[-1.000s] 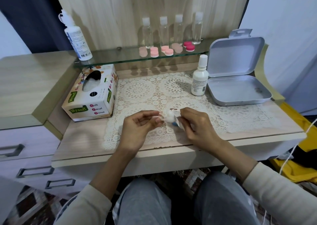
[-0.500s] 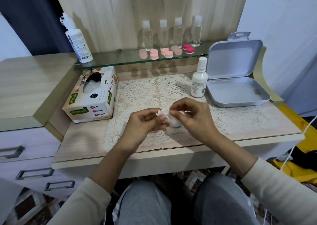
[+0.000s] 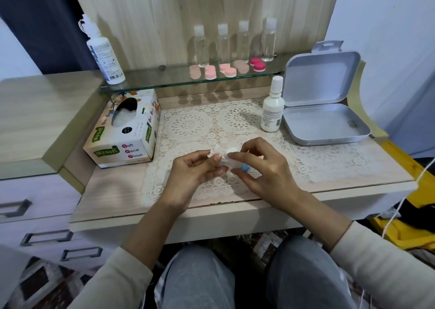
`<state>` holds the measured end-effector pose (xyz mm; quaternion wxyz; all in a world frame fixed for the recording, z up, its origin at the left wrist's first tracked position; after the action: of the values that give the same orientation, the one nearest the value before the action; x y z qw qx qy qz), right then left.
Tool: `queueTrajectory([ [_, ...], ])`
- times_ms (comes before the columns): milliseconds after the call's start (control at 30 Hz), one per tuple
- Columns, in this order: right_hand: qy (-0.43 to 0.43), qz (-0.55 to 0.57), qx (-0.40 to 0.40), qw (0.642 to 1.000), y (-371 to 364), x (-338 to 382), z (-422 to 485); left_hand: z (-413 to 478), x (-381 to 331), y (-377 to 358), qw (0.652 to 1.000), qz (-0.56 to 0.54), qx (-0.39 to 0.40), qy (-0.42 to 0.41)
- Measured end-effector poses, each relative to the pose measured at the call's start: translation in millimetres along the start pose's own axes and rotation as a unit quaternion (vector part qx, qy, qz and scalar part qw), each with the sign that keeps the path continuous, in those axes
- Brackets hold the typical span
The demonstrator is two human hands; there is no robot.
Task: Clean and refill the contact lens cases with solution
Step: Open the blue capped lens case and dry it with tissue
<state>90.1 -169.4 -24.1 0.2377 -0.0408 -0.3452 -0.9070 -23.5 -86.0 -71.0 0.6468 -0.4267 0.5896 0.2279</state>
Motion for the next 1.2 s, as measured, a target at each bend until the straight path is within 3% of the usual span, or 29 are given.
queueTrajectory([
  [367,-0.031,0.054,0.029,0.998,-17,-11,-4,5,10,10,0.995,0.066,-0.078,-0.006],
  [833,-0.065,0.038,0.022,0.997,-12,-15,-1,3,2,0,0.994,0.097,-0.037,0.017],
  [1200,-0.054,0.04,0.031,0.997,-11,-13,-4,2,10,-2,0.998,-0.042,-0.01,0.051],
])
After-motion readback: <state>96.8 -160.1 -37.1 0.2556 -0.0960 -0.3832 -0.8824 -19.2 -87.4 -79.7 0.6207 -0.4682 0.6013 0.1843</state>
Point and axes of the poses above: each hand's wrist, its own z-axis towards the middle knuckle, its own y-axis out of the back of the hand, x = y × z, the point moved 8 cm from there along z, towards the middle knuckle, and after that the axes turned 4 degrees about x, right-handed, at the moved point
